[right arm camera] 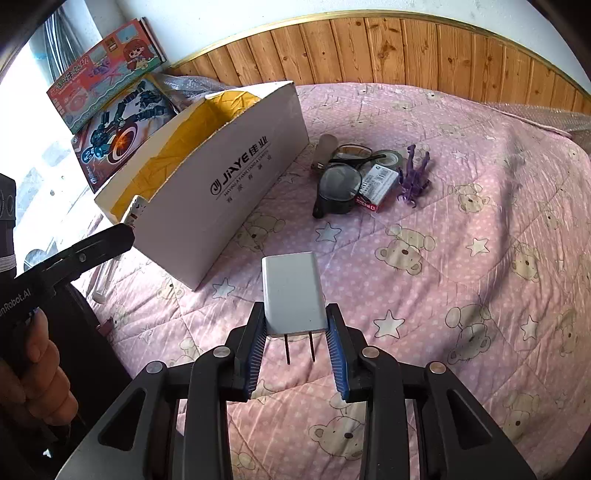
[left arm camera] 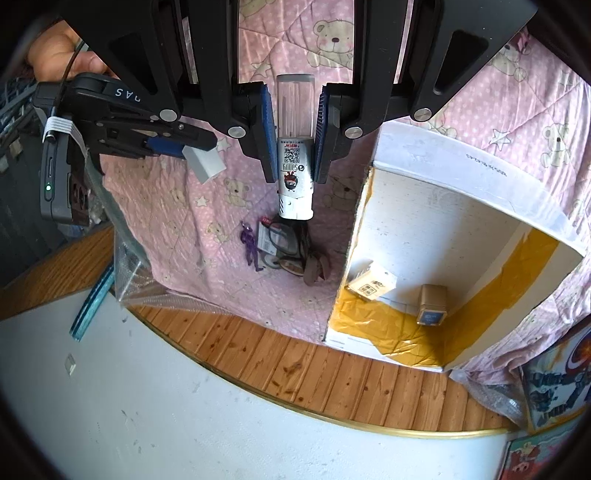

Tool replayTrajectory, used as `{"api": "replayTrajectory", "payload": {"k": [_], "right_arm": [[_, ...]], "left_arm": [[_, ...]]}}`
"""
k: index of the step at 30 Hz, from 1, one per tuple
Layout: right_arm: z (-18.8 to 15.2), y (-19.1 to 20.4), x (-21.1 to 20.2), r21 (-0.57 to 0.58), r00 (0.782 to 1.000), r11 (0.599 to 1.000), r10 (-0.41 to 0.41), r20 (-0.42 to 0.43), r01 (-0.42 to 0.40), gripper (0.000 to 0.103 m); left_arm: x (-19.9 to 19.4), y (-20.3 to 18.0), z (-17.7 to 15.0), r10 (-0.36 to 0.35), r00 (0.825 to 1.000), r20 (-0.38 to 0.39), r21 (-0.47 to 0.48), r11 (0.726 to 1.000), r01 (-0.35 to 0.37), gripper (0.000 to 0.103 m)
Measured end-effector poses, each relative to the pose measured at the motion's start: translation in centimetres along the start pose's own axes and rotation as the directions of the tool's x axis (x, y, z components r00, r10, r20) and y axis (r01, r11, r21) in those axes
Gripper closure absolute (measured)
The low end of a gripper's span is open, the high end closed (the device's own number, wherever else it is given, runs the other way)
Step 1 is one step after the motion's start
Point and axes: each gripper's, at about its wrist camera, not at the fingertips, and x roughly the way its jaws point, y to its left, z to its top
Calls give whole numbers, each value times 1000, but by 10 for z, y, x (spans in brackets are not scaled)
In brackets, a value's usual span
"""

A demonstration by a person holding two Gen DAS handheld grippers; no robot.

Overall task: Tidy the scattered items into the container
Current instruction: 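Lift the tube and charger and carry both over the white box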

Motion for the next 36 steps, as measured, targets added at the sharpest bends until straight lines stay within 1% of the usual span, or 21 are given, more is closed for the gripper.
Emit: {"api": "replayTrajectory", "payload": {"k": [12, 21, 27, 36], "right_arm": [[15, 47, -16, -70, 999, 997, 20, 36, -17, 70], [26, 70, -20, -104, 998, 994, 30, 54, -25, 70], [37, 83, -21, -129, 997, 991, 35, 66, -27, 70], [65, 110, -18, -178, 994, 983, 55, 95, -38, 70]], "left_arm": [[-20, 23, 4, -22, 999, 40, -45, 999, 24, 84], [-32, 40, 13, -19, 997, 74, -77, 997, 24, 84], [-34, 51, 26, 17, 997, 74, -83, 996, -11, 84], [-39, 70, 55, 90, 992, 85, -88, 993, -83, 84]]}}
